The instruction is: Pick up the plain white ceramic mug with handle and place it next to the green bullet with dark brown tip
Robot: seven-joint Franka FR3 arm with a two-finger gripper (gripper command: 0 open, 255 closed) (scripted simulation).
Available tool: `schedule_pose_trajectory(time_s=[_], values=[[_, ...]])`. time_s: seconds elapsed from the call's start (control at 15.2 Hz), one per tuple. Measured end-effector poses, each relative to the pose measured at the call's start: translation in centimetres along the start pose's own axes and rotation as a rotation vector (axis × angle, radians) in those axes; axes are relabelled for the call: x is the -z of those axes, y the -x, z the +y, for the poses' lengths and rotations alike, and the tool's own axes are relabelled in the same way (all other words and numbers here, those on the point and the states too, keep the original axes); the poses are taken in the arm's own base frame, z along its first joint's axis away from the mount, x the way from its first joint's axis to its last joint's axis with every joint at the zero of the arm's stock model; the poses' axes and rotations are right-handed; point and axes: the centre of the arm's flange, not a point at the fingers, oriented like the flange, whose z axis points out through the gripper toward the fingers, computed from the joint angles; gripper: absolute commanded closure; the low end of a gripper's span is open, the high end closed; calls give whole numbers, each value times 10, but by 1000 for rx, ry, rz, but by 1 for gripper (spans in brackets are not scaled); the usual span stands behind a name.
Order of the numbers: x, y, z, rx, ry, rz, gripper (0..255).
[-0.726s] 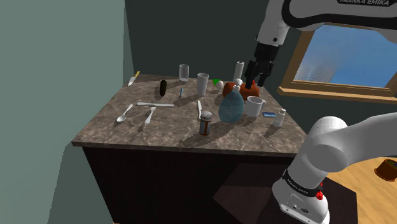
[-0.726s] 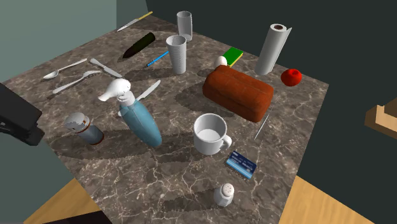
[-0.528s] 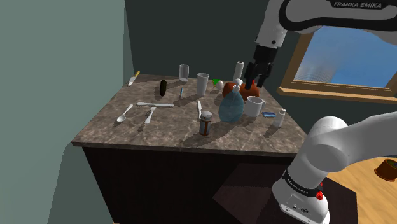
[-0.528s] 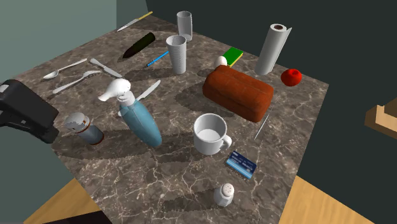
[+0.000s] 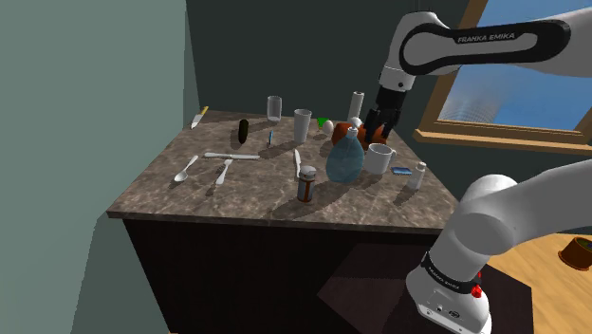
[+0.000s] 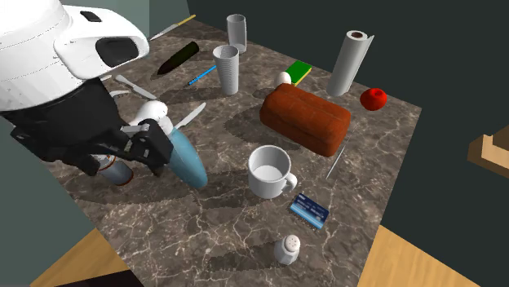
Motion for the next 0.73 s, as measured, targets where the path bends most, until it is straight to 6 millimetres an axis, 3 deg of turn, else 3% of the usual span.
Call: schedule_pose_trajectory(time_s=[0.73], values=[[-74, -50, 106, -11, 44, 21, 0]])
